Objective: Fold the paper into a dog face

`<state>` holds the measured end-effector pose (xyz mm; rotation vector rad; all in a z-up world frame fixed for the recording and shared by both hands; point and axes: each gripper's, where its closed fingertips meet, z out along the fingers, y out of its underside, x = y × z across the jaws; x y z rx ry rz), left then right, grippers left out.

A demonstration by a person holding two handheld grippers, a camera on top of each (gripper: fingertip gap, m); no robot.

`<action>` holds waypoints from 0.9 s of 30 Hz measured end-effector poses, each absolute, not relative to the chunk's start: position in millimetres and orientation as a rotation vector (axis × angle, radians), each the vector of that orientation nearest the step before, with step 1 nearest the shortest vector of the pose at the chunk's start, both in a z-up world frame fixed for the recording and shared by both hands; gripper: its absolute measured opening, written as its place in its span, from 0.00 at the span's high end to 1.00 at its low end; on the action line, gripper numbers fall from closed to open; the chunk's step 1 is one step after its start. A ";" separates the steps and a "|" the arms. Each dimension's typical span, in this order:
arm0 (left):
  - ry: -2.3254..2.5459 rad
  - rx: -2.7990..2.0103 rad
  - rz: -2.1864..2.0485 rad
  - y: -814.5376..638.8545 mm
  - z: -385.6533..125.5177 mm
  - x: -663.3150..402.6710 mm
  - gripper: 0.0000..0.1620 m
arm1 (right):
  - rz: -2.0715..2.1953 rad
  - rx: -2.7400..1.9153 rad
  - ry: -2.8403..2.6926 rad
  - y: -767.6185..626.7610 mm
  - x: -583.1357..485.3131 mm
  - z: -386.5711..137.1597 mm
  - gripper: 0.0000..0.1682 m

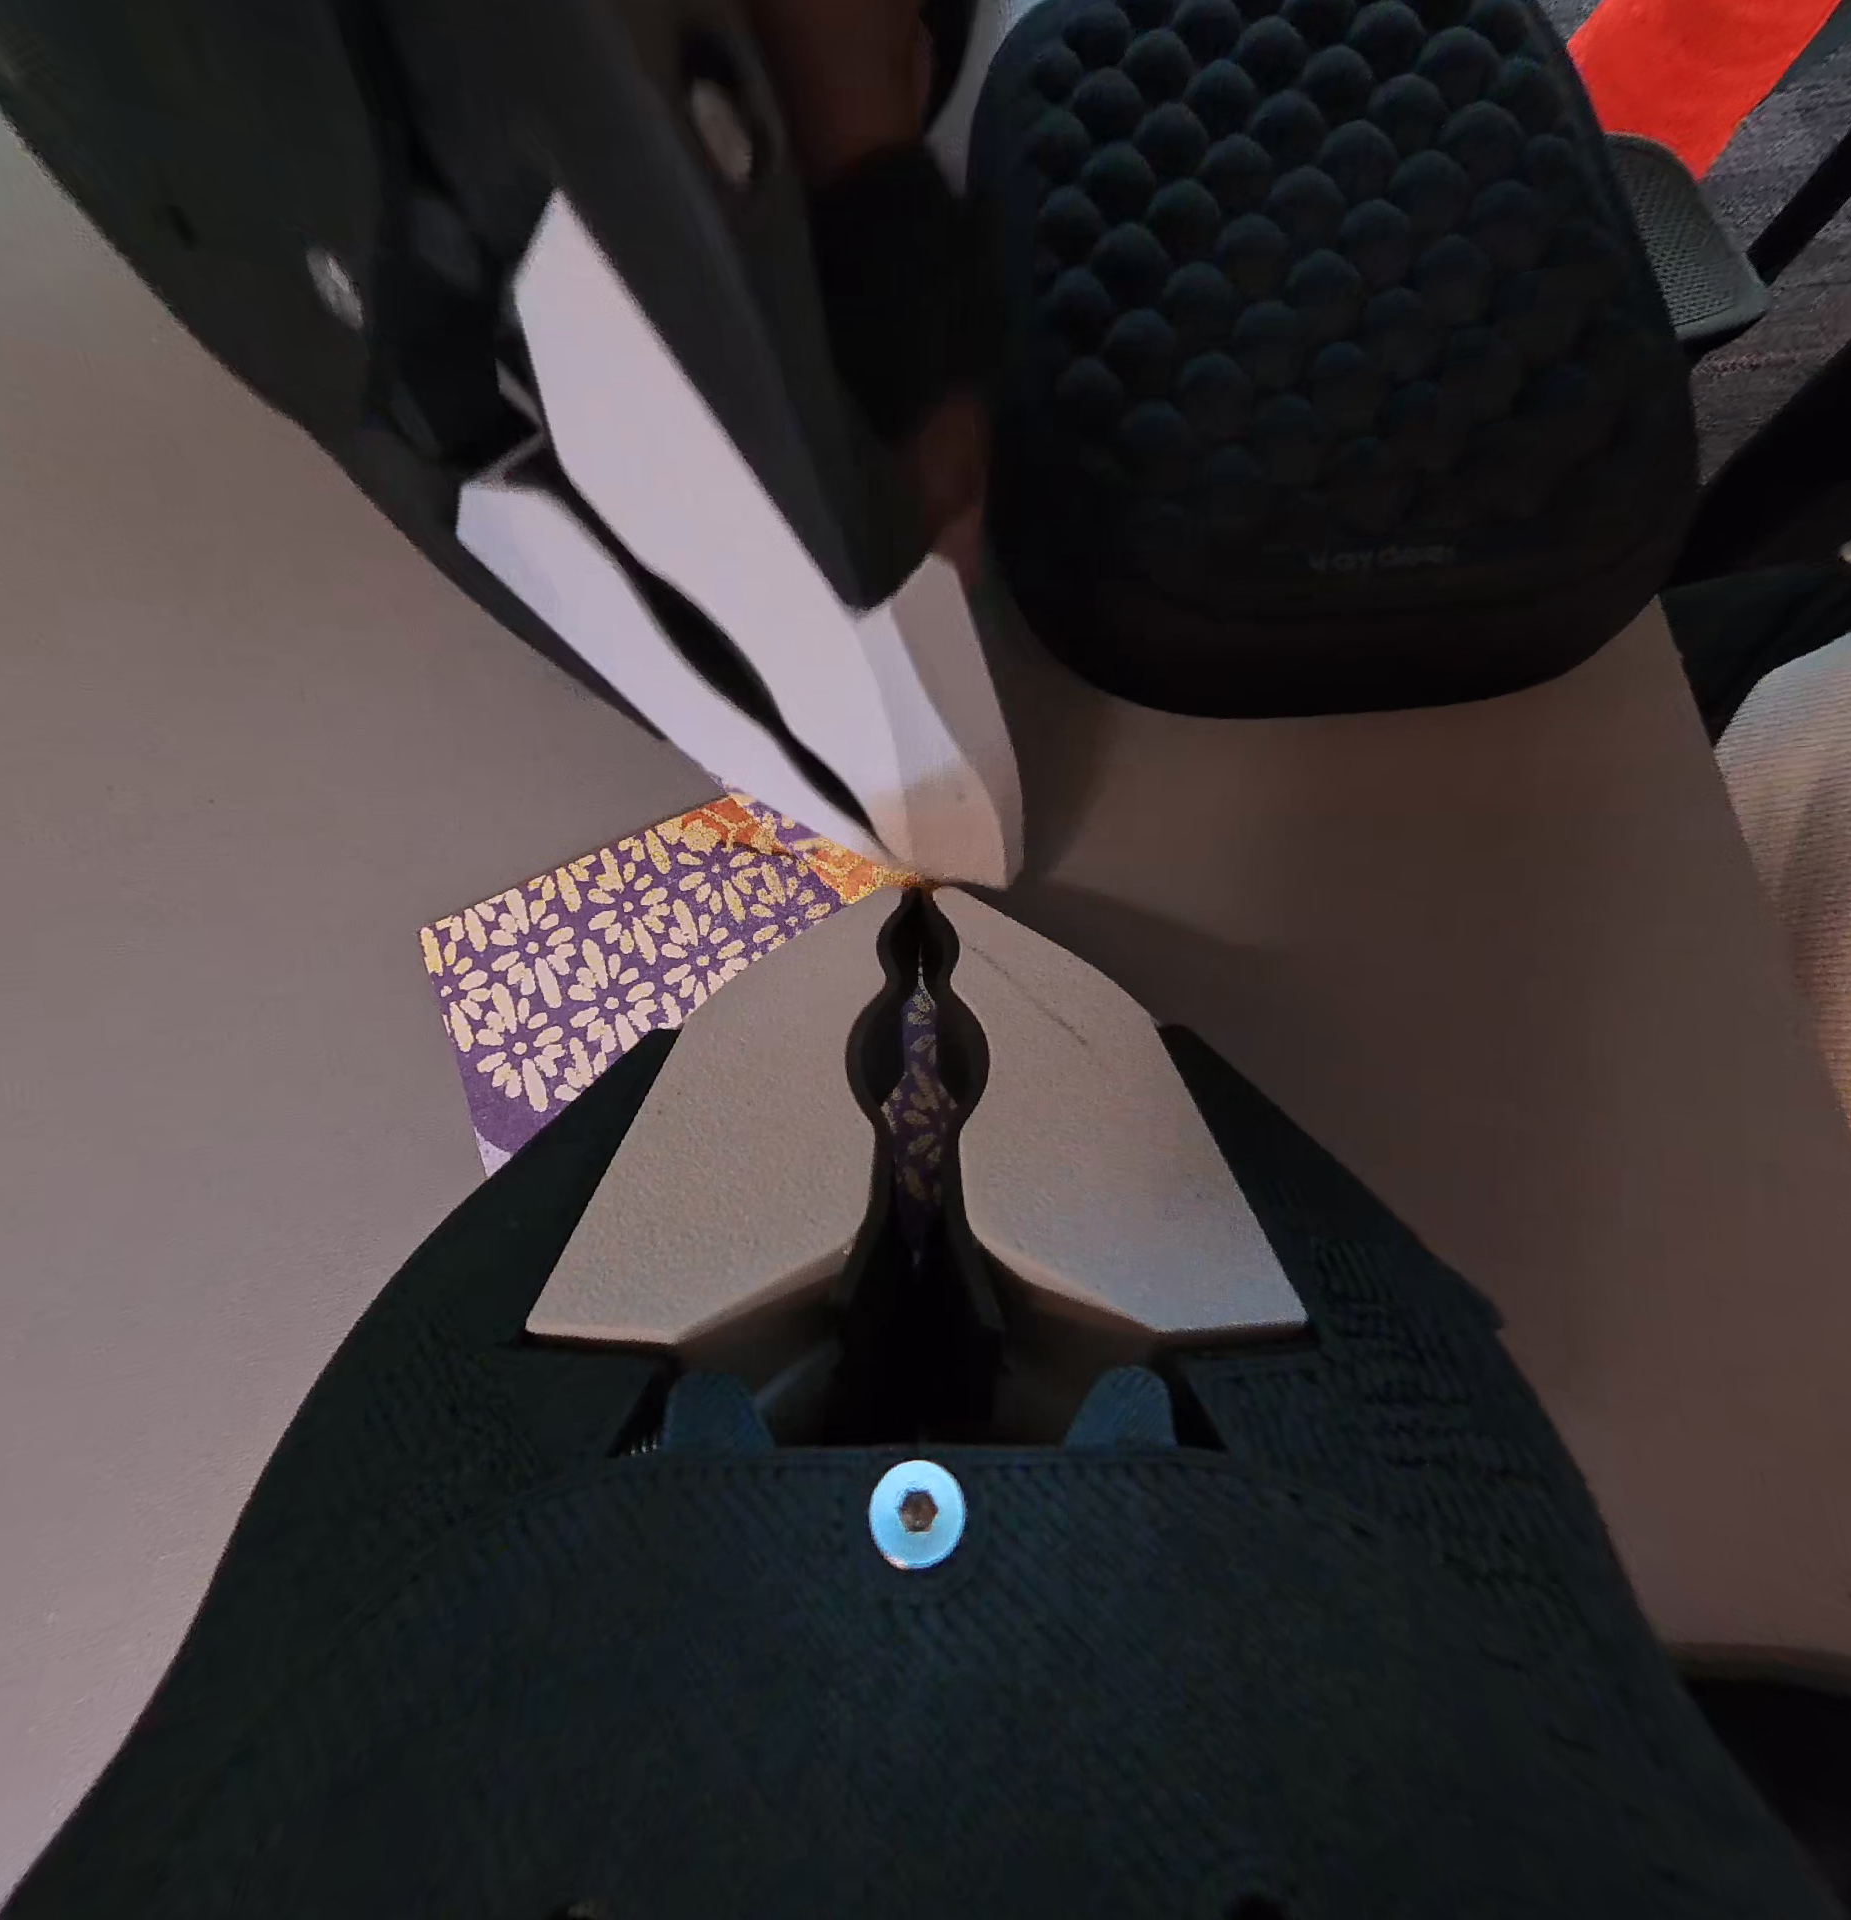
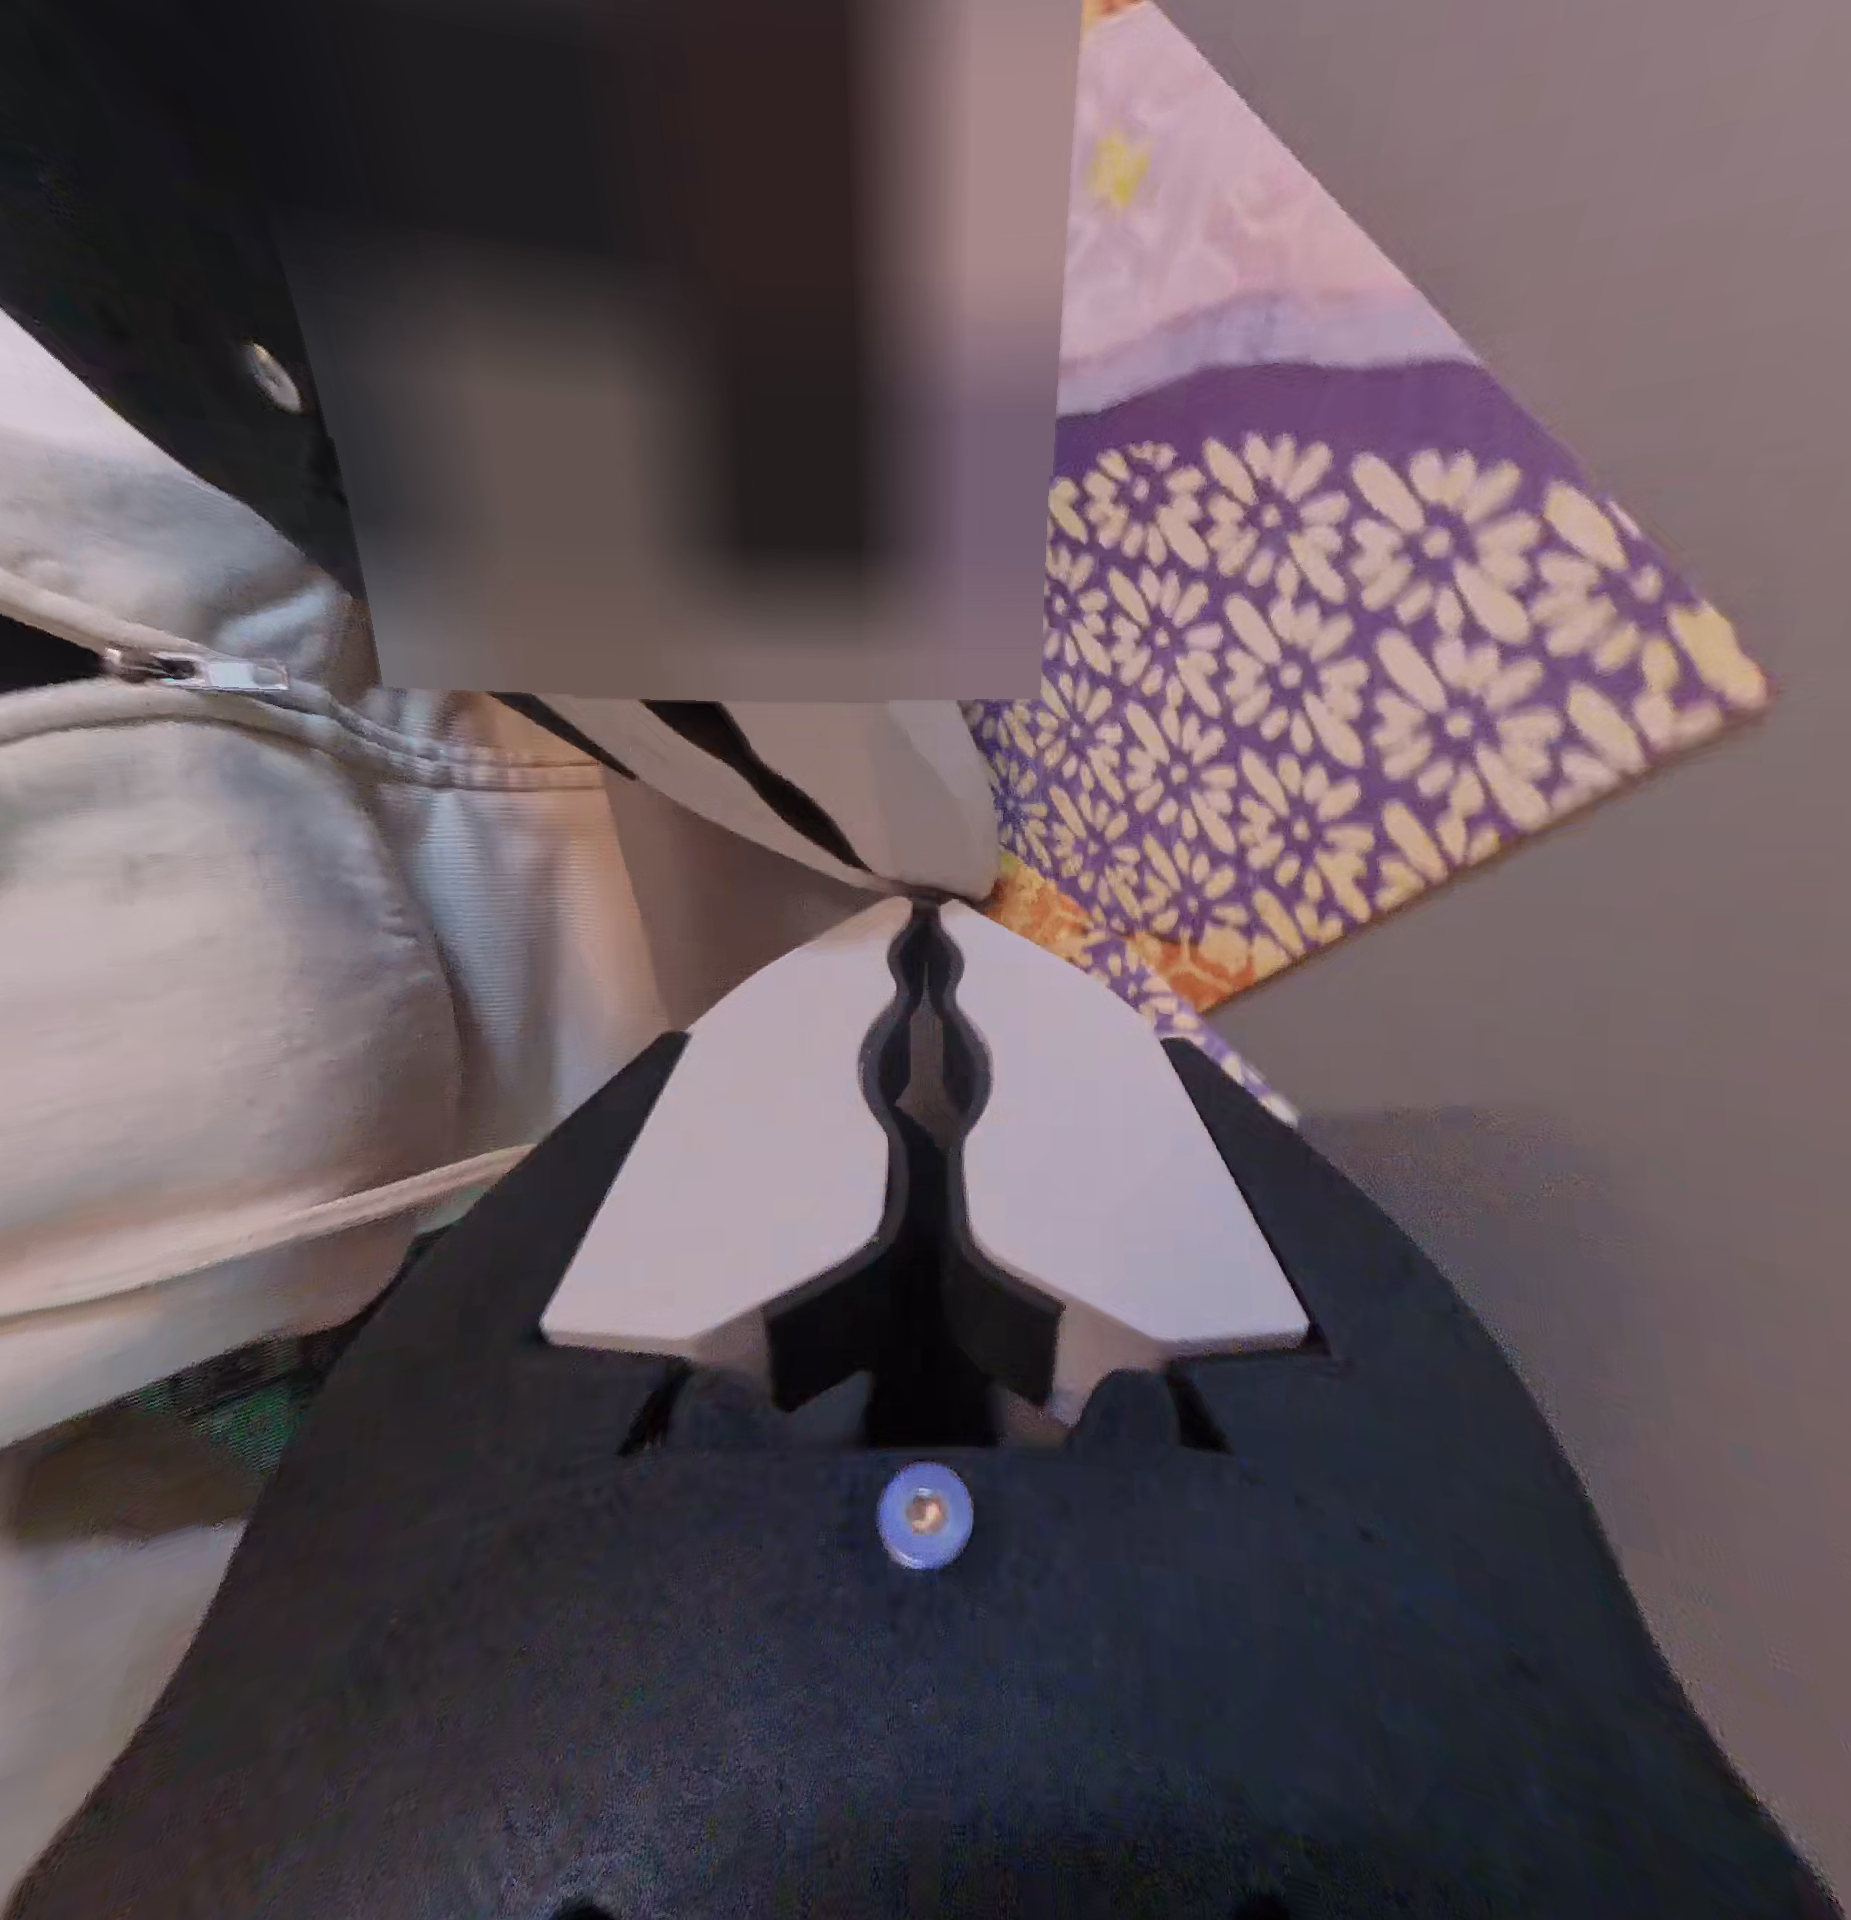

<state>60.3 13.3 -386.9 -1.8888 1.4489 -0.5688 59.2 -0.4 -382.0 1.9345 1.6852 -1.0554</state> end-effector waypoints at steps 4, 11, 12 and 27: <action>1.454 -1.882 -0.562 13.1 -387.0 60.1 1.00 | -1.077 1.895 1.507 0.9 61.8 -380.7 1.00; 1.454 -1.888 -0.579 12.8 -387.0 60.0 1.00 | -0.723 2.027 1.597 34.5 125.9 -382.1 1.00; 1.454 -1.888 -0.579 12.9 -387.0 60.0 1.00 | -0.856 2.003 1.596 27.8 116.3 -369.2 1.00; 1.531 -1.875 -0.540 0.7 -386.7 47.6 1.00 | -1.103 1.840 1.600 -2.7 65.1 -381.5 1.00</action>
